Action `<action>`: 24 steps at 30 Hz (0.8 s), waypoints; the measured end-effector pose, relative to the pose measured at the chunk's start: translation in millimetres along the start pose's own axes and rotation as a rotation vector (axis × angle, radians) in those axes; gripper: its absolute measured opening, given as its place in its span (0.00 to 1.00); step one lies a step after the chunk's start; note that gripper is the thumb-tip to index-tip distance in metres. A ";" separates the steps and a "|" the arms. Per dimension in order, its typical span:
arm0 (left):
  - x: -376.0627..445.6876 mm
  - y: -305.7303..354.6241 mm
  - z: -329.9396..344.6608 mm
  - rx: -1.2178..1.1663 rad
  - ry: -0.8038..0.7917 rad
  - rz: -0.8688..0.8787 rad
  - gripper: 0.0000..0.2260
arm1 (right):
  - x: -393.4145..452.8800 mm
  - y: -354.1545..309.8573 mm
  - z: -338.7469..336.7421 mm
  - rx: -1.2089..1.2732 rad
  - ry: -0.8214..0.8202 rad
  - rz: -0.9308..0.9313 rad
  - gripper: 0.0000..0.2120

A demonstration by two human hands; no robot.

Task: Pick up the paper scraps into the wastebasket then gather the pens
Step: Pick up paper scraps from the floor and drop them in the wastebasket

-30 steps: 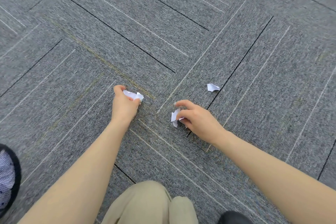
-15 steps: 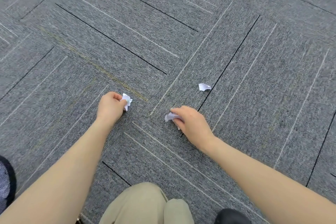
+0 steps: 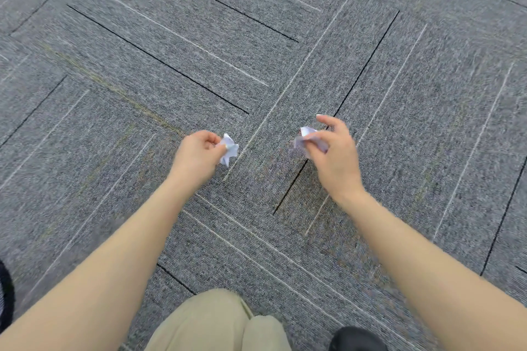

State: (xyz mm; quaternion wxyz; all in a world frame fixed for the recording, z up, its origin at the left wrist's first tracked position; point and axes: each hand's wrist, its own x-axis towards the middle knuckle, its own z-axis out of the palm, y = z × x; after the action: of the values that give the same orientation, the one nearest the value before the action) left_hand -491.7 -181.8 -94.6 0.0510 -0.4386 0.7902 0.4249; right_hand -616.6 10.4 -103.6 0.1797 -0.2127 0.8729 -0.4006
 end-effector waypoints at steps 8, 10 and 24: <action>-21.4 -10.5 20.4 -0.003 0.006 -0.053 0.08 | 16.0 20.2 1.7 -0.175 -0.039 0.001 0.09; -28.2 -16.3 17.5 -0.015 0.009 -0.070 0.09 | 11.8 19.0 3.1 -0.169 -0.008 -0.038 0.06; -115.1 -4.6 -70.8 -0.123 0.170 0.039 0.10 | -23.7 -64.2 18.6 0.091 -0.094 0.002 0.15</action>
State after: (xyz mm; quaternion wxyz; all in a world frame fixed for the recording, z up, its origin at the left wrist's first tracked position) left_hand -397.4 -158.9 -0.4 -0.0515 -0.4600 0.7724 0.4349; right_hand -572.9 -26.7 -61.8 0.2306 -0.2221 0.8446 -0.4291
